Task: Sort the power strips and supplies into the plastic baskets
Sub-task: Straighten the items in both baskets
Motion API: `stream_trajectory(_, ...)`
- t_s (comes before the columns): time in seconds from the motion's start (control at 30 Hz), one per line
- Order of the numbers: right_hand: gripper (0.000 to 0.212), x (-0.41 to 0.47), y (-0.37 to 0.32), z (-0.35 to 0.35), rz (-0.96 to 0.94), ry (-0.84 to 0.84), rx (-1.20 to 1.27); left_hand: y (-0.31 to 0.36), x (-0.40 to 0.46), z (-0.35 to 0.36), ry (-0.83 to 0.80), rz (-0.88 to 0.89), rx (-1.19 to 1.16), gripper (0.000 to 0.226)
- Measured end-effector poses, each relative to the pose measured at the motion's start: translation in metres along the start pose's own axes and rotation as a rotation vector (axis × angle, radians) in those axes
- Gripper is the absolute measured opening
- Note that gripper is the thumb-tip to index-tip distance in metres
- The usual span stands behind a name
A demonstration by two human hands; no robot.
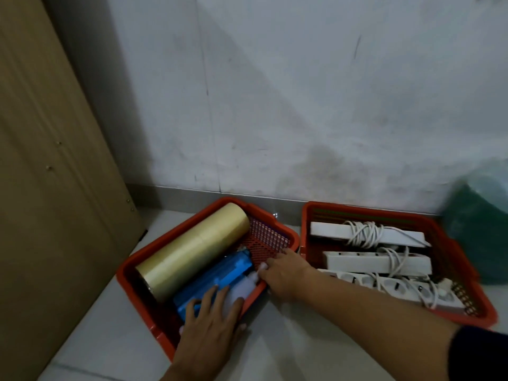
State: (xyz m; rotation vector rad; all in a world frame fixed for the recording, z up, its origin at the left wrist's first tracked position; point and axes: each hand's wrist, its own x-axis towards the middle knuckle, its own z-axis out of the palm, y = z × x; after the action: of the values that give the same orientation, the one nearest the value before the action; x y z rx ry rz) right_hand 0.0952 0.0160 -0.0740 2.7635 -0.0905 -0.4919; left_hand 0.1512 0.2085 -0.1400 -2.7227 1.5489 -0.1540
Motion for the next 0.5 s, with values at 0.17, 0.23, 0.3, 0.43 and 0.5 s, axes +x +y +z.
stream_trajectory(0.17,0.036,0.007,0.001,0.002,-0.068,0.103,0.019,-0.023,0.008,-0.007,-0.01,0.123,-0.058,0.063)
stream_trajectory(0.23,0.034,0.007,-0.001,0.001,-0.099,0.158,0.035,-0.04,0.007,-0.009,-0.006,0.191,-0.07,0.057)
stream_trajectory(0.3,0.034,0.006,-0.01,-0.001,-0.145,0.234,0.056,-0.062,0.003,-0.011,-0.001,0.258,-0.06,0.052)
stream_trajectory(0.43,0.039,0.008,-0.041,0.001,-0.198,0.34,0.152,-0.115,0.001,-0.02,-0.017,0.328,0.076,0.045)
stream_trajectory(0.5,0.041,0.01,-0.052,0.004,-0.179,0.363,0.172,-0.131,0.005,-0.023,-0.046,0.314,0.101,0.045)
